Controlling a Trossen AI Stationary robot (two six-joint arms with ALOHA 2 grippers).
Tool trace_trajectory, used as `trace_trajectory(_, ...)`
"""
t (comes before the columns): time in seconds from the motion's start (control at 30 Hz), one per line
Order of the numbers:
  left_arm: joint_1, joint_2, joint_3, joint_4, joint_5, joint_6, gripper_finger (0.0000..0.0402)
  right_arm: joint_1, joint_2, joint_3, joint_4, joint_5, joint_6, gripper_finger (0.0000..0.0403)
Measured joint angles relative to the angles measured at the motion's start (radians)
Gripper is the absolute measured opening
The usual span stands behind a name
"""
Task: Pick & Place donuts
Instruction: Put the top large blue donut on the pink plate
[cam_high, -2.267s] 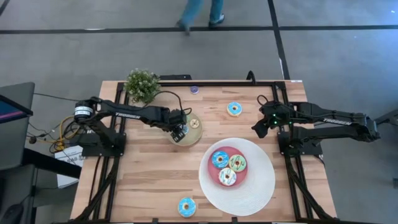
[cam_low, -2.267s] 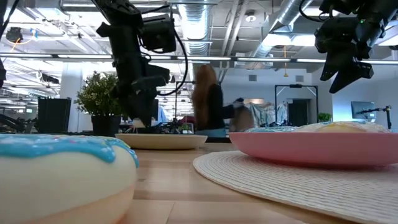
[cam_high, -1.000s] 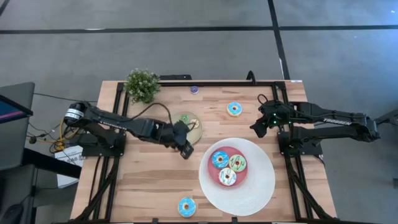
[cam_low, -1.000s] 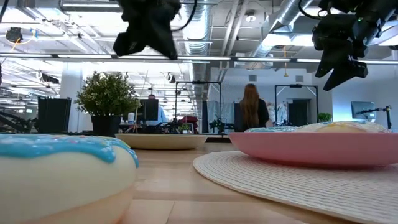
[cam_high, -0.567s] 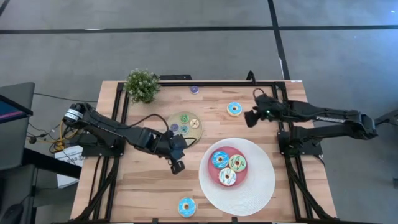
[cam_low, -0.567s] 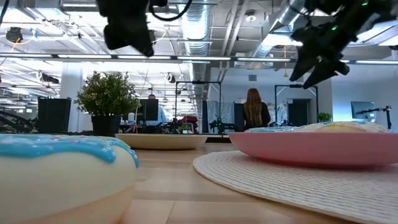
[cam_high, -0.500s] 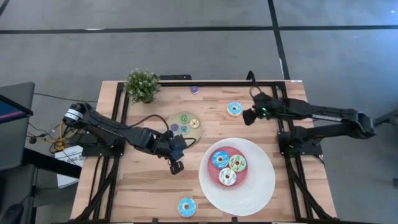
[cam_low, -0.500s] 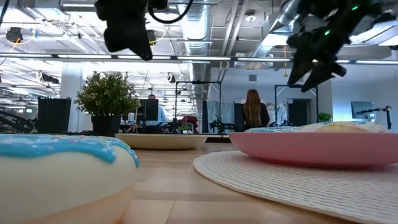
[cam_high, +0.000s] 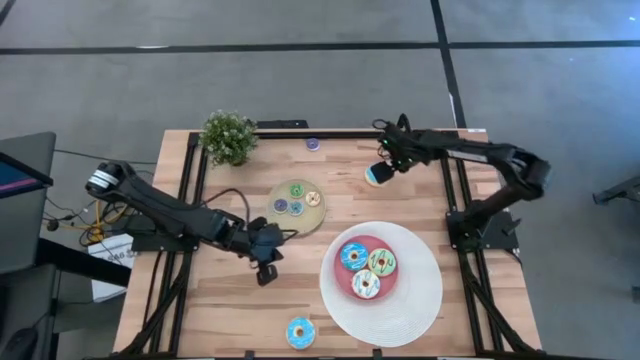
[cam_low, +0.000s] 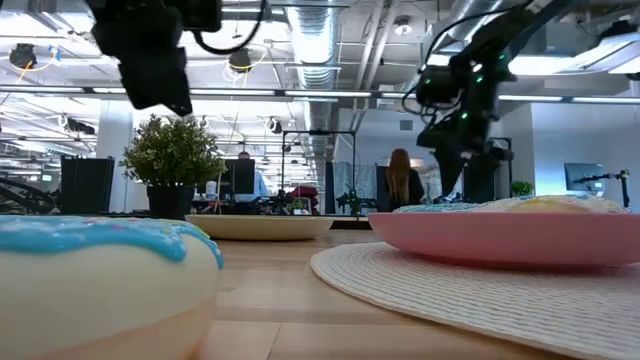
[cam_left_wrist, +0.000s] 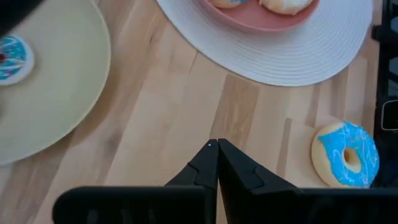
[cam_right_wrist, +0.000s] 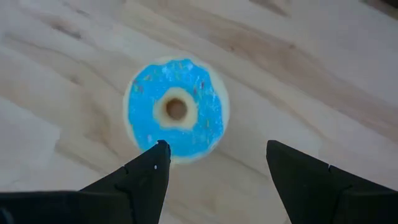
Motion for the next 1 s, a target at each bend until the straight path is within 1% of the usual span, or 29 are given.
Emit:
trace_trajectory(0.2, -0.061, -0.112, -0.068, -0.011, -0.111, -0.088, 0.0, -0.022, 0.132, 0.073, -0.014, -0.014, -0.018, 0.0256)
trace_trajectory(0.3, -0.089, -0.155, -0.089, -0.014, -0.16, -0.122, 0.0, -0.022, 0.183, 0.088, -0.018, -0.015, -0.018, 0.0256)
trace_trajectory(0.37, -0.107, -0.182, -0.099, -0.044, -0.188, -0.141, 0.0, -0.021, 0.214, 0.103, -0.009, -0.017, -0.018, 0.0256)
trace_trajectory(0.53, -0.138, -0.206, -0.1, -0.073, -0.235, -0.156, 0.0, -0.02, 0.275, 0.125, 0.0, -0.017, -0.018, 0.0256)
trace_trajectory(0.7, -0.151, -0.207, -0.1, -0.09, -0.249, -0.171, 0.0, -0.019, 0.305, 0.127, -0.013, -0.022, -0.018, 0.0253)
trace_trajectory(0.8, -0.155, -0.206, -0.1, -0.114, -0.249, -0.175, 0.0, -0.014, 0.313, 0.127, -0.011, -0.03, -0.009, 0.0239)
trace_trajectory(1.0, -0.157, -0.206, -0.1, -0.136, -0.247, -0.185, 0.0, -0.011, 0.31, 0.126, -0.007, -0.041, 0.0, 0.0177)
